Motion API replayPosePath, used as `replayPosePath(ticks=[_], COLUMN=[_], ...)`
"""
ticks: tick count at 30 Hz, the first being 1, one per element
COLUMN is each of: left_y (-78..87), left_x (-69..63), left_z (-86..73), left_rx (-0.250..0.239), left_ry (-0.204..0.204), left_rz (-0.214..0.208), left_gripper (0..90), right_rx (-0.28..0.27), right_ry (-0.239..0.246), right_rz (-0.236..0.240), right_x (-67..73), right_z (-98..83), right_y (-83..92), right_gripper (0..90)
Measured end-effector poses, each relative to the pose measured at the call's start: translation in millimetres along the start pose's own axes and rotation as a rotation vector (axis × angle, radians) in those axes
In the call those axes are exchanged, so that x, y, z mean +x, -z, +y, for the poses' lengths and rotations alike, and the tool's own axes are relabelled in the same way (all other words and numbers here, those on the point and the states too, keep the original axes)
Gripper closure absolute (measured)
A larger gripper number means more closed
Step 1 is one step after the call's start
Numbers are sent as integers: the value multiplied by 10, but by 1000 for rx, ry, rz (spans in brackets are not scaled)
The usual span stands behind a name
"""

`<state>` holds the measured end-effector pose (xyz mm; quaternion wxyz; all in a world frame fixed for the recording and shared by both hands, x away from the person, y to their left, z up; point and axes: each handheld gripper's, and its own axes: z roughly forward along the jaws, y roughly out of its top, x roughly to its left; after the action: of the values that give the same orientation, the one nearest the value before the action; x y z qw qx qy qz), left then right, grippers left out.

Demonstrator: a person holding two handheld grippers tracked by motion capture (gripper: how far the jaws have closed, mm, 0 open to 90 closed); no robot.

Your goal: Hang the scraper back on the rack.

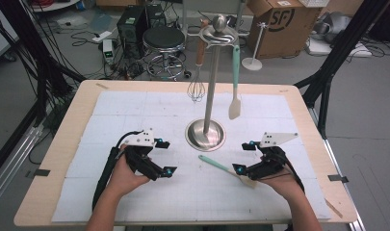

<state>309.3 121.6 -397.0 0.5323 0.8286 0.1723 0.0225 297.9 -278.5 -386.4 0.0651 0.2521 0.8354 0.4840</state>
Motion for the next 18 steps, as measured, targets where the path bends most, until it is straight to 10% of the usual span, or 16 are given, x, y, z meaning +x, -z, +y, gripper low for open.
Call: replayPosePath(ticks=[18], left_y=[-11], left_x=[17], left_z=[-4], left_rx=[-3], left_ry=[3], left_rz=[0], left_gripper=[73], right_rx=[3], right_ry=[-1], right_rz=[15], right_x=[9], right_z=[-13], right_y=[-10], right_gripper=[112])
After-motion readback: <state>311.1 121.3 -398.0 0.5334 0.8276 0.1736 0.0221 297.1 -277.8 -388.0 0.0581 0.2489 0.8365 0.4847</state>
